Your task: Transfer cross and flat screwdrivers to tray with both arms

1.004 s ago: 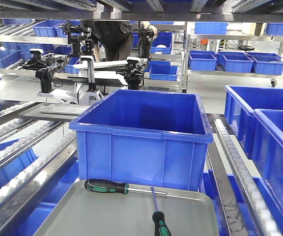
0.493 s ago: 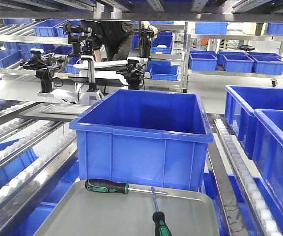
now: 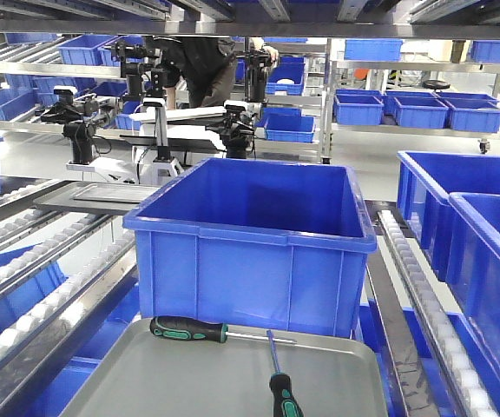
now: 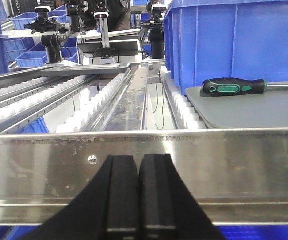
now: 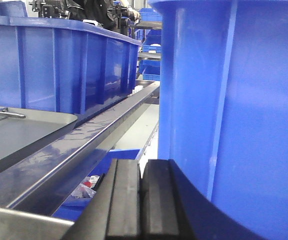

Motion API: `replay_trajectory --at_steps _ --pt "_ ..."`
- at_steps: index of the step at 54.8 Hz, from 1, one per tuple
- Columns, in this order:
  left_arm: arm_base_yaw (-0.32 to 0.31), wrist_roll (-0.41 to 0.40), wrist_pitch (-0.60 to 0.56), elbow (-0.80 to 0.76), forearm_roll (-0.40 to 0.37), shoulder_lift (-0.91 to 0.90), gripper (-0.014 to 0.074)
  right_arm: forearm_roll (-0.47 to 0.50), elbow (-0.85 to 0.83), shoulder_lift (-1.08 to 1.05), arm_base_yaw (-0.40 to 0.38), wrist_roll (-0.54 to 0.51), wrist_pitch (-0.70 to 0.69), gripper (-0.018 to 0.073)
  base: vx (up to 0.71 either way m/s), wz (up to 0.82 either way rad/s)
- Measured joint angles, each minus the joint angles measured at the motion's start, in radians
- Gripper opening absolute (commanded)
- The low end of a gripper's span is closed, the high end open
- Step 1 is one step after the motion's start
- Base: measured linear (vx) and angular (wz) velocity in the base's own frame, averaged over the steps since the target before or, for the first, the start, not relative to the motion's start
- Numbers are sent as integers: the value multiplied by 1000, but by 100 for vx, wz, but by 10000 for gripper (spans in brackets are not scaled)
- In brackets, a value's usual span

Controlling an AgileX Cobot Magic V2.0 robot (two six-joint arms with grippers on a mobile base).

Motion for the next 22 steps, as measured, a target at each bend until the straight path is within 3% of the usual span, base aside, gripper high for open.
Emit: replay_trajectory --at_steps 22 --pt "0 0 0 0 0 0 -3 0 0 0 0 -3 0 -8 0 0"
